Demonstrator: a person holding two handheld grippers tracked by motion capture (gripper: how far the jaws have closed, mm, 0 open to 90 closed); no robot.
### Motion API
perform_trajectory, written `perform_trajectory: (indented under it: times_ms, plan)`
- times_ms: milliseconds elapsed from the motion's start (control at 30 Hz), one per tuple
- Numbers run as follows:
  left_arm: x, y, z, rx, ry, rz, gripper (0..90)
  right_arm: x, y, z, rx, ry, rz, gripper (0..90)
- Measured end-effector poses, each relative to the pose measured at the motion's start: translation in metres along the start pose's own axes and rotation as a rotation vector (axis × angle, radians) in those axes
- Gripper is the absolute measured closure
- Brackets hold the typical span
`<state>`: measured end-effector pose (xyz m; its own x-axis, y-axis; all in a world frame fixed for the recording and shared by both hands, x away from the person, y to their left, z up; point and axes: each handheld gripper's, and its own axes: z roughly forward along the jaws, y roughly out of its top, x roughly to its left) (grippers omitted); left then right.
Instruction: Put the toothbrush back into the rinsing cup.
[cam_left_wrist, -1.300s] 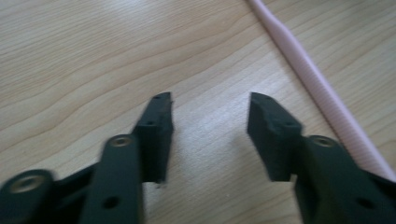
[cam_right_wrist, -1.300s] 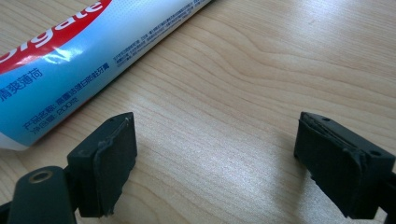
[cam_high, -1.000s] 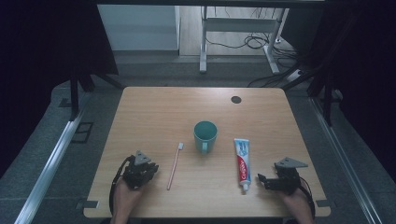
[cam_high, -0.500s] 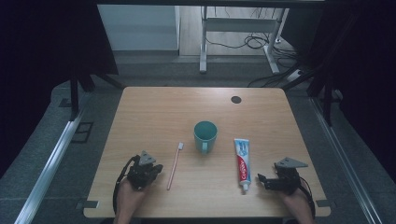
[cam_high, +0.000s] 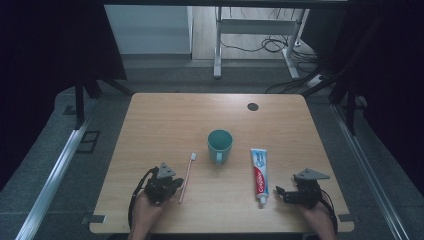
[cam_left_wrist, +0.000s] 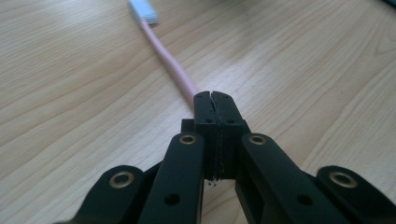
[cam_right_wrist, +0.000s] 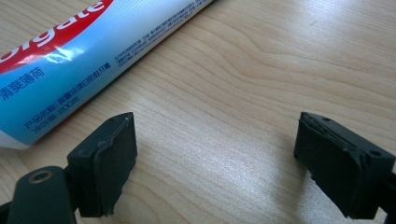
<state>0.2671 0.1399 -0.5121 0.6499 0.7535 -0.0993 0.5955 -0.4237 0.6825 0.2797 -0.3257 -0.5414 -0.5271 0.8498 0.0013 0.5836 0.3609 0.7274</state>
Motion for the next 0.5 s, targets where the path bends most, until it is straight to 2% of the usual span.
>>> perform_trajectory:
  times_ms: [300,500]
  plan:
    - [-0.013,0.004,0.011,0.034,-0.023,0.046,88.7,0.0,0.0,0.0,0.0,0.0,0.0,12.7]
    - [-0.015,0.002,0.015,0.05,-0.016,0.05,88.7,0.0,0.0,0.0,0.0,0.0,0.001,12.7]
